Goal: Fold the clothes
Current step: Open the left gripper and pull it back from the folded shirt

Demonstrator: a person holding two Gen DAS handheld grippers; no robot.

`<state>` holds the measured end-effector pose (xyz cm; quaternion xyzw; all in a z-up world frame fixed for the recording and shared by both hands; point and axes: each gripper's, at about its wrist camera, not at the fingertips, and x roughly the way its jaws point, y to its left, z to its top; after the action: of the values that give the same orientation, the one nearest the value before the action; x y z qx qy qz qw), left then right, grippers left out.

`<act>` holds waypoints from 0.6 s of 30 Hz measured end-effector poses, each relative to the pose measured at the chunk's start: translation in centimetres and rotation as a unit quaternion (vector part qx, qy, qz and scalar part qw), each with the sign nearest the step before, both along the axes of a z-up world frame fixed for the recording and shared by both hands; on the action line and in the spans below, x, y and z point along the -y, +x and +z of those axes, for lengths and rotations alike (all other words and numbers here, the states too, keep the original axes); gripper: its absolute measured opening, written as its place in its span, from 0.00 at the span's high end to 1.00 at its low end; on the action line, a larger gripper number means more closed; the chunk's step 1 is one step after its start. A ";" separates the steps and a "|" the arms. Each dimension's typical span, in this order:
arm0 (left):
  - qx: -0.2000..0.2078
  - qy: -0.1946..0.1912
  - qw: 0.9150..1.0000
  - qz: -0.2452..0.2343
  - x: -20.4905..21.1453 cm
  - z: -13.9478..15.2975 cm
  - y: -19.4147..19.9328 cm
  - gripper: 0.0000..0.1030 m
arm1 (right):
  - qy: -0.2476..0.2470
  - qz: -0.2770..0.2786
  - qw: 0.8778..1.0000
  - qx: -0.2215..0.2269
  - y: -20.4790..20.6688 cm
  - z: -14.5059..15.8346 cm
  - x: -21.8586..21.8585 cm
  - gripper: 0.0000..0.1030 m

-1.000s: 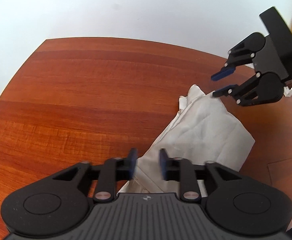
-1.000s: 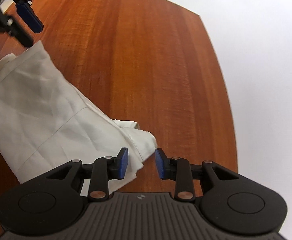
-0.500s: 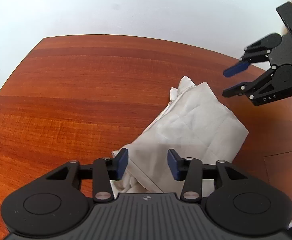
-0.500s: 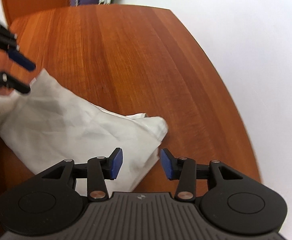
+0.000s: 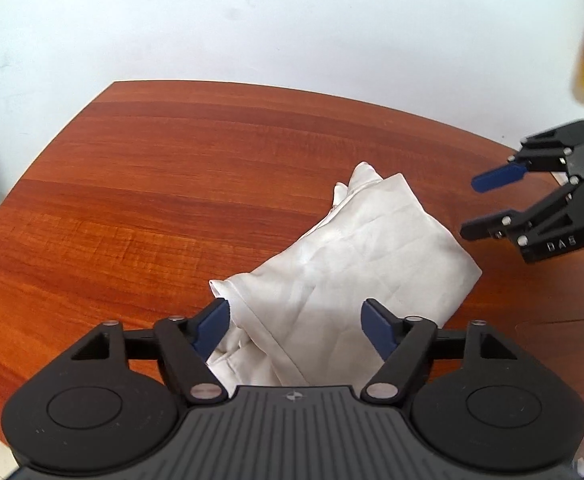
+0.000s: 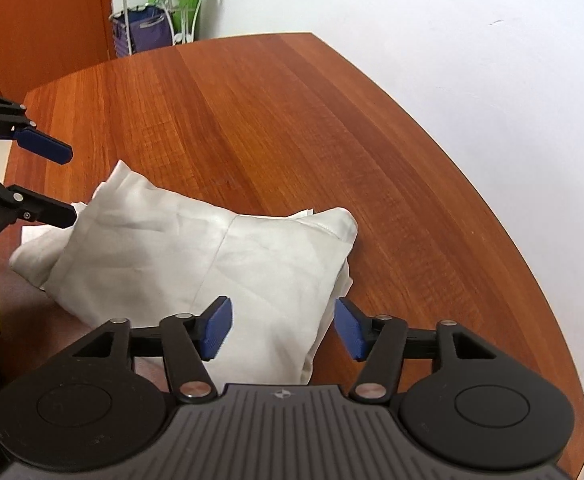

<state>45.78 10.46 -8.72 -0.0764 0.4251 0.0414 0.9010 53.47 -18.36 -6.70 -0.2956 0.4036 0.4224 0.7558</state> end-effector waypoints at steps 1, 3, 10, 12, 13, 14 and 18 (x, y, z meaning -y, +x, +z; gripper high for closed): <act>0.003 0.003 1.000 0.005 0.2 0.1 -0.3 0.22 | 0.006 -0.005 1.000 -0.005 -0.3 0.1 0.3 0.33; 0.008 0.009 1.000 0.016 0.6 0.4 -0.9 0.20 | 0.018 -0.012 1.000 -0.010 -0.8 0.3 1.0 0.32; 0.020 0.006 0.998 0.055 2.0 1.3 -3.1 0.17 | 0.045 -0.025 0.999 -0.002 -2.9 1.1 3.0 0.25; 0.021 0.006 0.998 0.061 2.4 1.5 -3.6 0.16 | 0.055 -0.032 0.998 -0.001 -3.4 1.4 3.5 0.25; 0.021 0.006 0.998 0.063 2.6 1.6 -3.9 0.16 | 0.059 -0.035 0.998 0.000 -3.6 1.5 3.7 0.25; 0.021 0.007 0.998 0.066 2.9 1.7 -4.2 0.15 | 0.066 -0.040 0.997 0.001 -4.0 1.8 3.9 0.23; 0.025 0.011 0.997 0.077 4.1 2.3 -5.3 0.11 | 0.082 -0.048 0.995 0.006 -5.1 2.3 4.6 0.17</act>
<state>40.45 6.34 -6.42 -0.1003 0.3950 0.1135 0.9061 48.33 -22.97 -4.41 -0.2158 0.3763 0.4157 0.7994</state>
